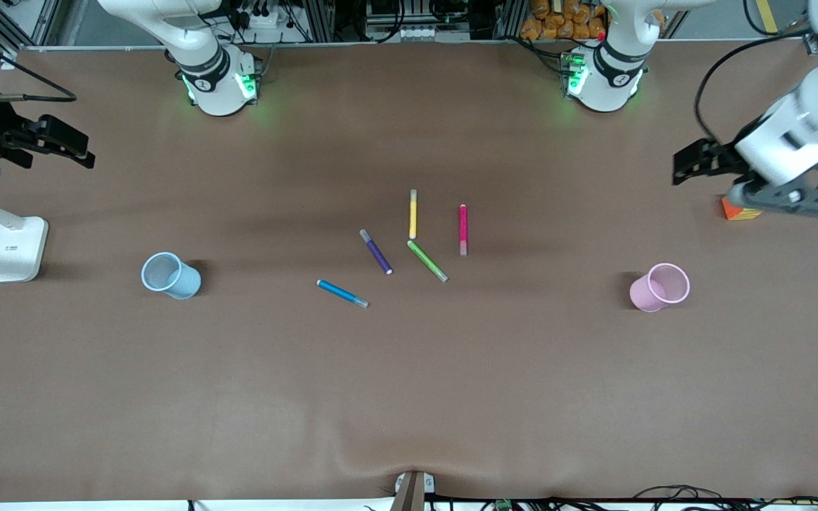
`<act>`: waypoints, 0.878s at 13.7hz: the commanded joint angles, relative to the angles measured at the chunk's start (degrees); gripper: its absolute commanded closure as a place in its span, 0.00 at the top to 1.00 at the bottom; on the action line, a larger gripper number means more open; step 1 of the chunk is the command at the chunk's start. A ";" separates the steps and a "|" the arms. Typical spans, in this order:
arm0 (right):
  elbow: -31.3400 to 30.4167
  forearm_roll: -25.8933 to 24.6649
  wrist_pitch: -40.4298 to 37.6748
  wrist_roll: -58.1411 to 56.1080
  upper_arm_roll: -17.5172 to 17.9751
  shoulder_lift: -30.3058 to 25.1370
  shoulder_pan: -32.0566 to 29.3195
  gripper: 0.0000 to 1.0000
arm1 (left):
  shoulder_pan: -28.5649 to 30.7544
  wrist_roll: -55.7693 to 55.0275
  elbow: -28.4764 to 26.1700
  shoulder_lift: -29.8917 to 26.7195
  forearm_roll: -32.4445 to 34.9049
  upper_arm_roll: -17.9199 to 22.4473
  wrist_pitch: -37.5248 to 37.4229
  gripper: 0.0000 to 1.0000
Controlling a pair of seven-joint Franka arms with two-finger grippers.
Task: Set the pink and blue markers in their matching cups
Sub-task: 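Move the left gripper over the pink marker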
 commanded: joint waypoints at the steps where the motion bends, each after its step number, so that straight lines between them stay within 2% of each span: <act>1: -0.03 -0.65 -0.08 0.71 0.46 -0.26 -0.41 1.00 | -1.58 -3.17 1.31 3.67 0.24 -1.41 1.20 1.00; 7: -0.73 -0.57 2.30 0.79 0.55 1.58 -0.50 1.00 | -10.54 -13.62 1.31 11.84 -0.11 -1.77 8.23 1.00; 12: -1.34 -0.57 1.77 0.79 0.55 2.99 -0.33 1.00 | -14.94 -20.48 1.31 18.96 -2.92 -2.12 15.00 1.00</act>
